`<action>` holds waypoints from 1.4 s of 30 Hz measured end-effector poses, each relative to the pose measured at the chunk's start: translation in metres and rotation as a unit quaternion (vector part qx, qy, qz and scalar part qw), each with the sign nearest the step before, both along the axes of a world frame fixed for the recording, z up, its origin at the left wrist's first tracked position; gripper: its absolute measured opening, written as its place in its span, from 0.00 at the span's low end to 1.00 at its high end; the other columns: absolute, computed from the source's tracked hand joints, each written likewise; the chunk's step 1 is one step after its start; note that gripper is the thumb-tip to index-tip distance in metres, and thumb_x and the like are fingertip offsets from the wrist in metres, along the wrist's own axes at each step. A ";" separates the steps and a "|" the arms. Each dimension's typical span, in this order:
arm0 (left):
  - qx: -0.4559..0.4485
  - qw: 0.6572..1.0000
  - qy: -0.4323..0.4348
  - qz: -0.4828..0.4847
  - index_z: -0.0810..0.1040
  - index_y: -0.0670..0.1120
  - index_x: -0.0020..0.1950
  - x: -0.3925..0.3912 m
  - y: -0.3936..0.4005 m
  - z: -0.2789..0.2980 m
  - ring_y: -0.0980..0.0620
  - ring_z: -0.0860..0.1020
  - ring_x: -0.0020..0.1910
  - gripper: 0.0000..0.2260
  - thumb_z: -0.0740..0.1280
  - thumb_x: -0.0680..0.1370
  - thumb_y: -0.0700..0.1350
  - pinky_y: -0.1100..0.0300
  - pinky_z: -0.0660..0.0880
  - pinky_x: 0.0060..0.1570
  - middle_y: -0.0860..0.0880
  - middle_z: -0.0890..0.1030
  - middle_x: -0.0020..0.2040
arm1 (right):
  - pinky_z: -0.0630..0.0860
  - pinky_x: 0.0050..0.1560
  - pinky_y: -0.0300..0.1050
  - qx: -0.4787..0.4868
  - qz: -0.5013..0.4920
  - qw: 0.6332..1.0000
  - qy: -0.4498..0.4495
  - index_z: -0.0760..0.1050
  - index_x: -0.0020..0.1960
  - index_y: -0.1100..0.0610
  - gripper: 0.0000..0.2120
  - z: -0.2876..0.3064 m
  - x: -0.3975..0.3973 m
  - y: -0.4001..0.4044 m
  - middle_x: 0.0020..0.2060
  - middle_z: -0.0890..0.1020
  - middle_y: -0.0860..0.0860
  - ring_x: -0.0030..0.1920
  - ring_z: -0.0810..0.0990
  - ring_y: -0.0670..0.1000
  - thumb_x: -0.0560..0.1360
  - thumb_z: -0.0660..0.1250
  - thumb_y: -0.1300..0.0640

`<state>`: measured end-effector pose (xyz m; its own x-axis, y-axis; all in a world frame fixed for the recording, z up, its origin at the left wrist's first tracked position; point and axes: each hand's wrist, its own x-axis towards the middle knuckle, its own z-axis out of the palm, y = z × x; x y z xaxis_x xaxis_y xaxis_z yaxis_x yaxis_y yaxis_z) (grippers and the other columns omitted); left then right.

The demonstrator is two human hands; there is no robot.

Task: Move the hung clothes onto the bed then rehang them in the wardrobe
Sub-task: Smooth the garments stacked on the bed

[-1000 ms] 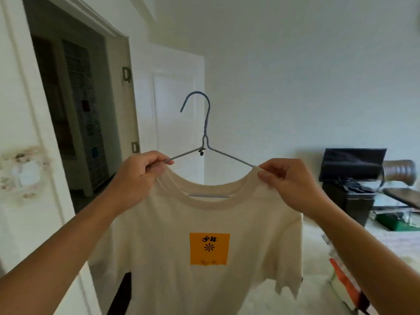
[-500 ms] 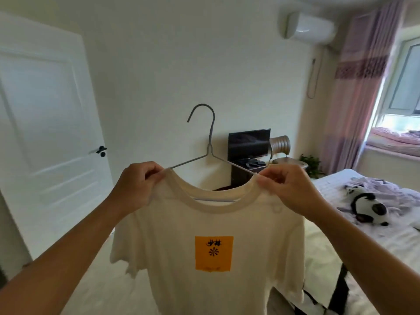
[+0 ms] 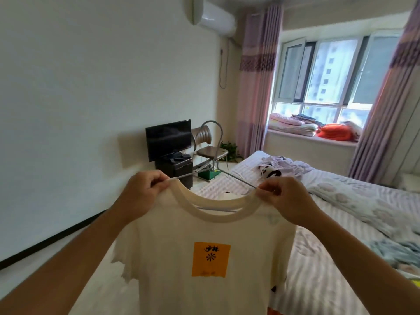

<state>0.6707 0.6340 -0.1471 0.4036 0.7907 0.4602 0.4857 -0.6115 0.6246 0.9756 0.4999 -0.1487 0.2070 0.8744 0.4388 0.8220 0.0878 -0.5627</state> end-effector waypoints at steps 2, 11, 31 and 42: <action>-0.010 1.000 -0.006 -0.022 0.81 0.54 0.43 0.019 0.029 -0.008 0.58 0.79 0.38 0.05 0.69 0.78 0.45 0.65 0.74 0.40 0.55 0.82 0.38 | 0.68 0.38 0.25 -0.002 -0.041 0.999 -0.004 0.83 0.43 0.51 0.03 -0.009 0.012 0.014 0.31 0.80 0.39 0.35 0.77 0.35 0.74 0.74 0.57; -0.070 0.992 0.012 -0.105 0.82 0.49 0.45 0.093 0.135 -0.059 0.58 0.80 0.35 0.01 0.71 0.77 0.44 0.68 0.74 0.37 0.53 0.82 0.37 | 0.71 0.40 0.37 -0.072 -0.148 0.986 -0.031 0.80 0.41 0.47 0.05 -0.058 0.062 0.073 0.33 0.81 0.42 0.36 0.78 0.40 0.74 0.73 0.55; -0.139 0.979 0.112 -0.097 0.79 0.49 0.45 0.301 0.343 -0.161 0.55 0.78 0.37 0.03 0.70 0.78 0.46 0.67 0.71 0.37 0.52 0.80 0.37 | 0.77 0.48 0.47 -0.222 -0.192 0.956 0.001 0.80 0.43 0.46 0.04 -0.153 0.244 0.271 0.38 0.82 0.42 0.43 0.80 0.46 0.76 0.69 0.53; -0.148 0.972 0.158 -0.095 0.78 0.51 0.42 0.404 0.476 -0.210 0.54 0.77 0.38 0.06 0.70 0.78 0.47 0.62 0.72 0.38 0.54 0.78 0.37 | 0.78 0.47 0.48 -0.256 -0.214 0.942 0.024 0.80 0.44 0.50 0.04 -0.193 0.330 0.390 0.40 0.81 0.45 0.42 0.80 0.47 0.77 0.68 0.53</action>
